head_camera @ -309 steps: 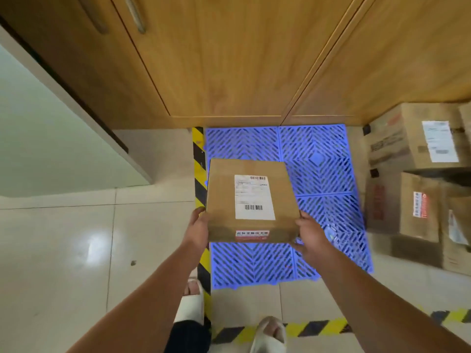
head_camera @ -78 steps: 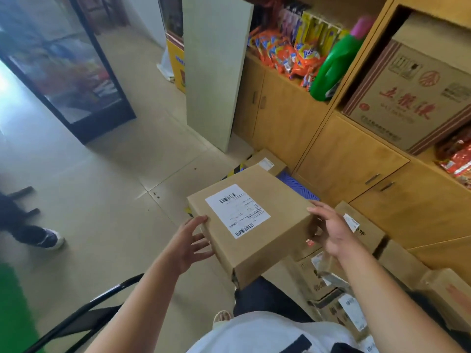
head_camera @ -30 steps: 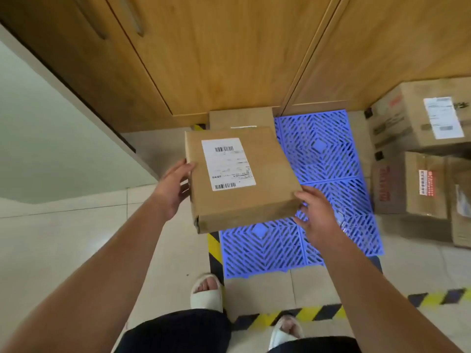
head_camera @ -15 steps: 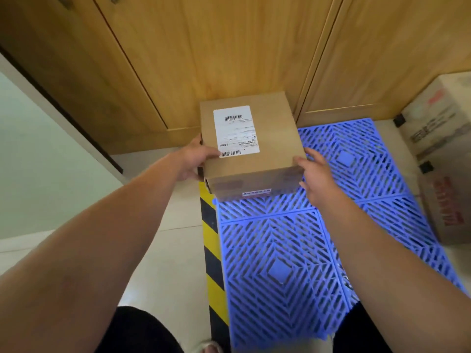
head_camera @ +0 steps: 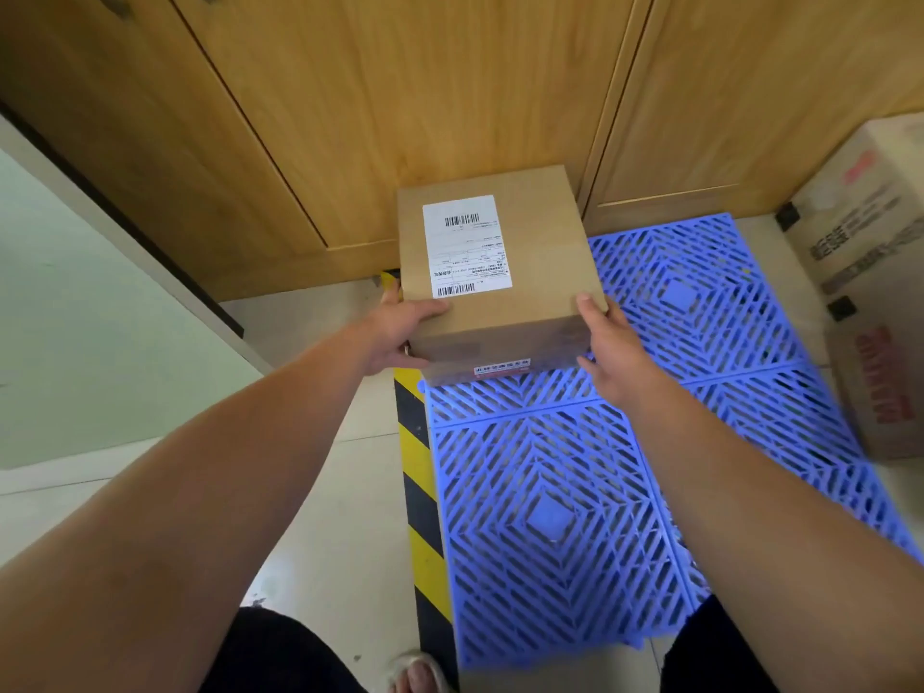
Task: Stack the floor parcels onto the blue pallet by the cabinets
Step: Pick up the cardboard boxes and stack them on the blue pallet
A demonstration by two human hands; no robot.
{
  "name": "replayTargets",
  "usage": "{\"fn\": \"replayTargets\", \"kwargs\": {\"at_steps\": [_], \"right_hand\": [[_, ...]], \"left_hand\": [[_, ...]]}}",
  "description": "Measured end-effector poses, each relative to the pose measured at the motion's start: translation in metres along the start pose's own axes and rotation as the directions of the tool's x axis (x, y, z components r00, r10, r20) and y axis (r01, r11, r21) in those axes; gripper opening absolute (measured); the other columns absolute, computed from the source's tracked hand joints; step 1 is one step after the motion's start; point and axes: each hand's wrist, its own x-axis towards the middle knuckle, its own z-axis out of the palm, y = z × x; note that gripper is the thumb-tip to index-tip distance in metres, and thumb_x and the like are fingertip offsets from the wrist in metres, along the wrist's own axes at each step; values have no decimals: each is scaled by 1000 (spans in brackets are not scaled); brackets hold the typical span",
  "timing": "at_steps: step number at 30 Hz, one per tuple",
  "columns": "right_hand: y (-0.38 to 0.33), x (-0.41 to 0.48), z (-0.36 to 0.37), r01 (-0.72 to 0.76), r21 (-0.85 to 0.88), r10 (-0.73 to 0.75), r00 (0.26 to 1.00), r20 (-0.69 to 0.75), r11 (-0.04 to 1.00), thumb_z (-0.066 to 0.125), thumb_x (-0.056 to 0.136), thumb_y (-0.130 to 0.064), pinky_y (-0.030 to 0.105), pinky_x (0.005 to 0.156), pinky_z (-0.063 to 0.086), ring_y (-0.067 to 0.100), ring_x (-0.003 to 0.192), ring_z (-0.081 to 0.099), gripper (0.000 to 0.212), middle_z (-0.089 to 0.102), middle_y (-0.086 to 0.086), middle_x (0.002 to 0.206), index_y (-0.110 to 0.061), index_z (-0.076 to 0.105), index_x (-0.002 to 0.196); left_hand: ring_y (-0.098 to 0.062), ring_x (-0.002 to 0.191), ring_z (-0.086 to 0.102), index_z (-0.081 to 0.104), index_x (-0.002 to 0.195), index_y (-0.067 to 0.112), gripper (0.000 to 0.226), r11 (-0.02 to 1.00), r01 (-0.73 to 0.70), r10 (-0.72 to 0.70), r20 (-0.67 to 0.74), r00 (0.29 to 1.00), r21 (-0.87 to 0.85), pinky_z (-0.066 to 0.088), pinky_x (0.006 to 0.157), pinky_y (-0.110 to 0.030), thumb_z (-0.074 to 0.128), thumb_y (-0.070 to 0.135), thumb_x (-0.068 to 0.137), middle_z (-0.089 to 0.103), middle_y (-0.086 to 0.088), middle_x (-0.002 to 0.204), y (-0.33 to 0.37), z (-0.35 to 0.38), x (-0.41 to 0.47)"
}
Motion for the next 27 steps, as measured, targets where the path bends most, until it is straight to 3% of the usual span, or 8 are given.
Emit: {"fn": "replayTargets", "kwargs": {"at_steps": [3, 6, 9, 12, 15, 19, 23, 27], "right_hand": [[1, -3, -4, -3, -7, 4, 1000, 27, 1000, 51, 101, -43, 55, 117, 29, 22, 144, 35, 54, 37, -8, 156, -34, 33, 151], [1, 1, -6, -12, -6, 12, 999, 39, 1000, 53, 100, -44, 55, 117, 29, 23, 144, 35, 57, 35, -7, 158, -34, 31, 152], [3, -3, -7, -21, 29, 21, 1000, -2, 999, 53, 99, -48, 50, 113, 34, 23, 145, 34, 67, 29, -7, 161, -36, 22, 156], [5, -34, -13, -104, 92, 113, 988, -103, 990, 50, 98, -52, 52, 112, 34, 25, 147, 30, 72, 21, -6, 164, -37, 12, 158], [13, -94, -26, -210, 125, 227, 964, -141, 970, 50, 98, -52, 54, 111, 36, 26, 143, 36, 63, 28, -4, 161, -37, 25, 155], [-2, -212, -57, -191, 233, 233, 958, -166, 954, 53, 101, -24, 43, 92, 46, 26, 110, 63, 16, 63, 11, 129, -26, 62, 115], [-65, -314, -94, -161, 258, 209, 963, -171, 953, 52, 101, -16, 38, 82, 53, 23, 84, 70, 19, 72, 9, 99, -10, 64, 114], [-147, -428, -149, -167, 280, 231, 949, -213, 945, 55, 98, -15, 35, 74, 55, 20, 76, 72, 15, 75, 7, 90, -9, 67, 106]], "left_hand": [[-26, 114, 57, 36, 136, 36, 66, 1000, 10, -10, -1, 1000, -11, 59, 82, -47, 75, 39, 83, 52, 5, 132, -4, 0, 2], [-27, 103, 59, 37, 135, 34, 63, 999, 37, -37, 18, 999, 16, 59, 77, -47, 73, 41, 84, 52, 1, 127, -1, -3, 6], [-36, 103, 61, 34, 137, 35, 65, 995, 68, -68, 1, 998, 79, 56, 83, -57, 68, 51, 84, 53, -2, 125, 1, -1, 3], [-34, 128, 47, 29, 146, 33, 76, 998, 58, -49, -242, 969, 27, 39, 105, -55, 60, 60, 82, 44, -3, 143, -2, 6, -13], [-31, 122, 51, 36, 145, 30, 74, 996, -40, -6, -541, 841, -74, 41, 106, -45, 52, 52, 76, 51, -5, 137, -9, 22, -62], [-20, 81, 53, 65, 107, 23, 16, 936, -103, -15, -331, 943, -337, 44, 69, -29, 58, 19, 93, 60, -2, 90, -4, 83, -191], [-20, 79, 65, 68, 111, 7, 20, 956, 16, -25, -28, 999, -294, 49, 70, -26, 55, 8, 96, 71, -11, 94, 4, 122, -310], [-20, 74, 62, 65, 113, 5, 22, 967, 143, -146, 4, 989, -213, 46, 67, -26, 53, 4, 95, 67, -15, 95, 47, 149, -450]]}}
